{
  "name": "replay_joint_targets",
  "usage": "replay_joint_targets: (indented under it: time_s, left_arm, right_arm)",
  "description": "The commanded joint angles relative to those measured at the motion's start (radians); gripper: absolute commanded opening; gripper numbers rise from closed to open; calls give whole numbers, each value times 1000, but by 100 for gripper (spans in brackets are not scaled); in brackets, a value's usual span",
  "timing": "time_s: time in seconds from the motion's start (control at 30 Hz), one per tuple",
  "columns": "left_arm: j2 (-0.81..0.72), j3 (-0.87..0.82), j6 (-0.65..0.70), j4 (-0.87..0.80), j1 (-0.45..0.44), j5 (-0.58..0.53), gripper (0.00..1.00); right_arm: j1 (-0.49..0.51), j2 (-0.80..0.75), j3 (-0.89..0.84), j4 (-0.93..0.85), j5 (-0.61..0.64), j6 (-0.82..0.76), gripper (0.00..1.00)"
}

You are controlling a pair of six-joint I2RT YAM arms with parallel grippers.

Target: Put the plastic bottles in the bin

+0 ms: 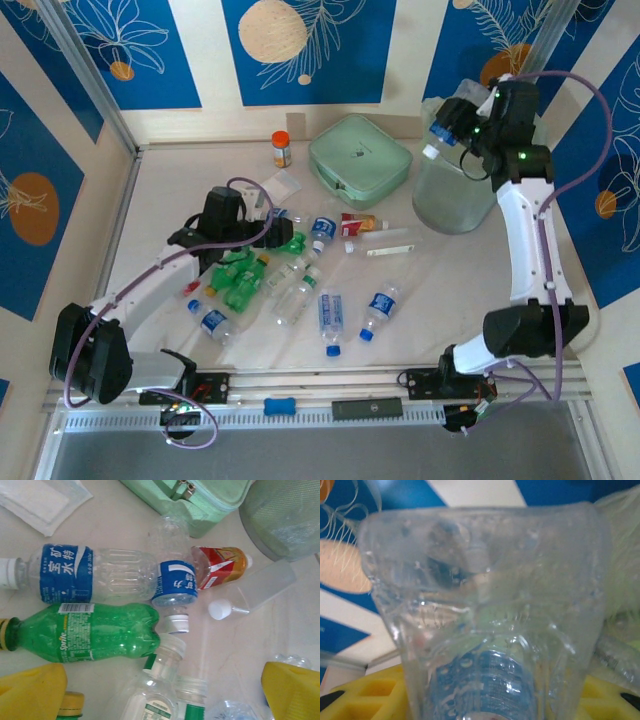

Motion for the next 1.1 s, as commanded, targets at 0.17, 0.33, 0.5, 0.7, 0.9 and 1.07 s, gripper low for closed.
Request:
replay_joint_targets:
  time_s: [0.17,0.33,0.5,0.7,0.9,1.07]
  left_arm:
    - [-80,44,-79,-40,10,-8,99]
    - [-135,-75,-175,55,10,-42,99]
    - [-164,-185,-257,146,10,-72,99]
    - [-189,-255,-315,195,10,-84,99]
    - [-253,-290,-298,178,10,-99,99]
    - [-304,-302,-268,137,10,-110,99]
  right_arm:
    - [-150,163,130,66,-15,105,47]
    - [-191,242,181,49,0,123,47]
    - [-177,321,236,0,13,105,47]
    - [-127,406,272,-46,40,83,48]
    - [-110,494,337,-113,51,103,51]
    - [-107,527,371,-143,49,117,57]
